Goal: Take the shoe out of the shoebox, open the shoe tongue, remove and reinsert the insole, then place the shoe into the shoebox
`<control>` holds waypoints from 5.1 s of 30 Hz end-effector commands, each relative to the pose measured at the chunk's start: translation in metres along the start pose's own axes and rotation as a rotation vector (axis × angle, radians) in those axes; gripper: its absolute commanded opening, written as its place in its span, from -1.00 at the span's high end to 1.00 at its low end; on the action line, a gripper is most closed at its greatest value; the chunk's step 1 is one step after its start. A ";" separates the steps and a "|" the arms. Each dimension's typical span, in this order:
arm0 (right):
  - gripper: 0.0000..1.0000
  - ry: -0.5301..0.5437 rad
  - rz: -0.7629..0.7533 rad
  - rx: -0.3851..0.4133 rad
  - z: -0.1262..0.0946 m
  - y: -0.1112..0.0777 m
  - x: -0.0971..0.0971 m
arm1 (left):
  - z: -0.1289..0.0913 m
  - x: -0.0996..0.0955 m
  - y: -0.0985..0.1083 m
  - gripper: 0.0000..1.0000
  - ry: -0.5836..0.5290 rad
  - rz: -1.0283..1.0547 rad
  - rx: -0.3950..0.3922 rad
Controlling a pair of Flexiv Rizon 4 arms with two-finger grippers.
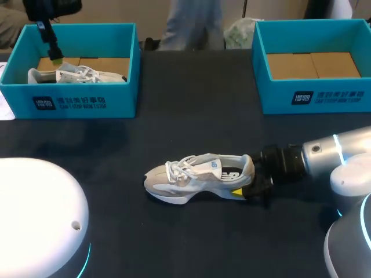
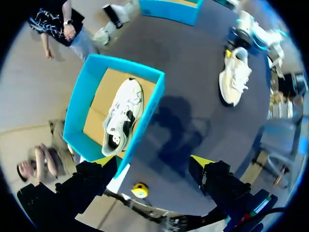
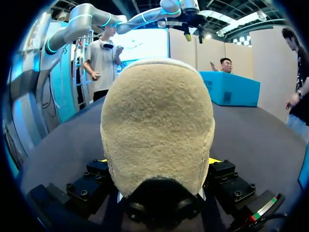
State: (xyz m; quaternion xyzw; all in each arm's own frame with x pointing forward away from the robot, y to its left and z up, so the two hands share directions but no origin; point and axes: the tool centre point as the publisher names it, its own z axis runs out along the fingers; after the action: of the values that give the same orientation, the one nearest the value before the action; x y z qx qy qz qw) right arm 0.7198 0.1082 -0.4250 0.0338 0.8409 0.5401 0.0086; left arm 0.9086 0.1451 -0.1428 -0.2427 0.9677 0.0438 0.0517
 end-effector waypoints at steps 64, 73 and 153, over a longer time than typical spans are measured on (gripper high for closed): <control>1.00 0.000 0.001 0.004 0.004 -0.001 -0.002 | 0.035 0.268 -0.147 -1.00 0.144 -0.977 -0.060; 1.00 0.000 0.001 0.004 0.004 -0.001 -0.002 | 0.046 0.310 -0.172 -1.00 0.120 -0.963 -0.048; 1.00 0.000 0.001 0.004 0.004 -0.001 -0.002 | 0.142 0.392 -0.267 -1.00 -0.041 -1.139 -0.138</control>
State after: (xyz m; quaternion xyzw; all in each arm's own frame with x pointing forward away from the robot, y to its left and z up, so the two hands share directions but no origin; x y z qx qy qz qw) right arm 0.7199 0.1083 -0.4251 0.0337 0.8409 0.5401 0.0086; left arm 0.7078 -0.2464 -0.3386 -0.7178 0.6904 0.0714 0.0556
